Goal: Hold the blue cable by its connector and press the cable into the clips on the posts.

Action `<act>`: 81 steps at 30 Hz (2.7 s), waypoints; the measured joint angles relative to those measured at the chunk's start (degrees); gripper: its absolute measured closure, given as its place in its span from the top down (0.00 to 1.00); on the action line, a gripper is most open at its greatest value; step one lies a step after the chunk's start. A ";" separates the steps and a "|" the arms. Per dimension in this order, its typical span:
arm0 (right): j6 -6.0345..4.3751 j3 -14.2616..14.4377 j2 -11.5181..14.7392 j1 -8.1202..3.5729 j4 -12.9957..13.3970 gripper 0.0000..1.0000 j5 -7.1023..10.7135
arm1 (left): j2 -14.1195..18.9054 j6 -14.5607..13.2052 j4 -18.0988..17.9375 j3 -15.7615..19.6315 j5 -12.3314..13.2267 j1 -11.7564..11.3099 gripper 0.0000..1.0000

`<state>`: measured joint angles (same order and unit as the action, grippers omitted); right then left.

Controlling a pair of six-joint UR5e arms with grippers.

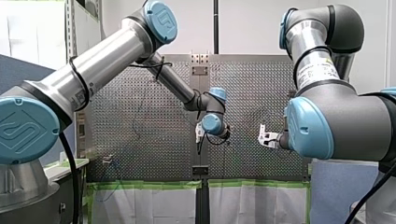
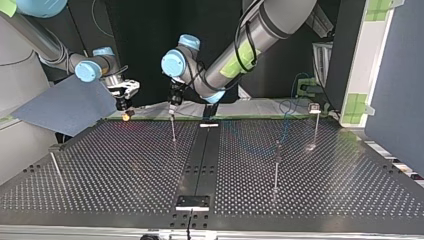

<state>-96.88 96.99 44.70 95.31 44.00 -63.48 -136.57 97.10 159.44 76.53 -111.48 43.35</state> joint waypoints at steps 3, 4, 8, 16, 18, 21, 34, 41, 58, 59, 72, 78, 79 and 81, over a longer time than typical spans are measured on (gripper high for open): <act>0.00 0.00 0.00 -0.04 -0.03 0.00 -0.01 | 1.73 0.07 -1.73 1.73 -1.03 -0.16 1.00; 0.00 0.00 0.00 -0.03 -0.03 0.00 0.00 | 2.29 0.07 -2.26 2.28 -1.36 -0.24 1.00; -0.03 0.00 0.00 -0.04 -0.09 0.00 0.00 | 4.68 0.26 -4.57 4.68 -2.45 -0.69 1.00; -0.19 0.00 0.00 -0.18 -0.06 0.00 0.03 | 9.10 1.08 -8.13 9.10 -5.00 -1.12 1.00; -0.25 0.00 0.00 -0.20 -0.06 0.00 0.23 | 10.16 1.13 -9.16 10.17 -5.98 -1.16 1.00; -0.31 0.00 0.00 -0.22 -0.10 0.00 0.54 | 11.68 1.14 -10.47 11.68 -7.45 -1.29 1.00; -0.17 -0.01 0.00 -0.58 -0.99 0.00 0.71 | 18.86 1.73 -11.99 18.86 -11.36 -0.87 1.00; 0.37 -0.04 0.03 -1.09 -1.87 0.00 0.41 | 22.77 2.24 -11.82 22.78 -11.59 -0.79 1.00; 3.26 -0.02 5.84 -2.16 -5.17 0.00 -3.47 | 31.67 2.39 -11.77 31.68 -11.61 -0.78 1.00; 3.43 -0.02 6.28 -2.19 -5.34 0.00 -3.61 | 32.09 2.38 -11.78 32.10 -11.61 -0.77 1.00; 6.70 0.17 13.33 -1.90 -7.32 0.00 -5.82 | 38.89 1.74 -11.78 38.89 -11.57 -0.86 1.00; 7.33 0.25 14.09 -1.69 -7.42 0.00 -5.90 | 42.15 1.32 -11.80 42.14 -11.48 -0.68 1.00; 7.35 0.25 14.11 -1.68 -7.42 0.00 -5.90 | 42.65 1.25 -11.87 42.66 -11.43 -0.65 1.00; 7.38 0.27 14.13 -1.67 -7.43 0.00 -5.90 | 43.76 1.05 -12.32 43.75 -11.34 -0.61 1.00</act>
<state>-89.50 97.26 58.83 93.64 36.57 -69.37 -92.81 98.15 147.12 120.28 -122.82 42.73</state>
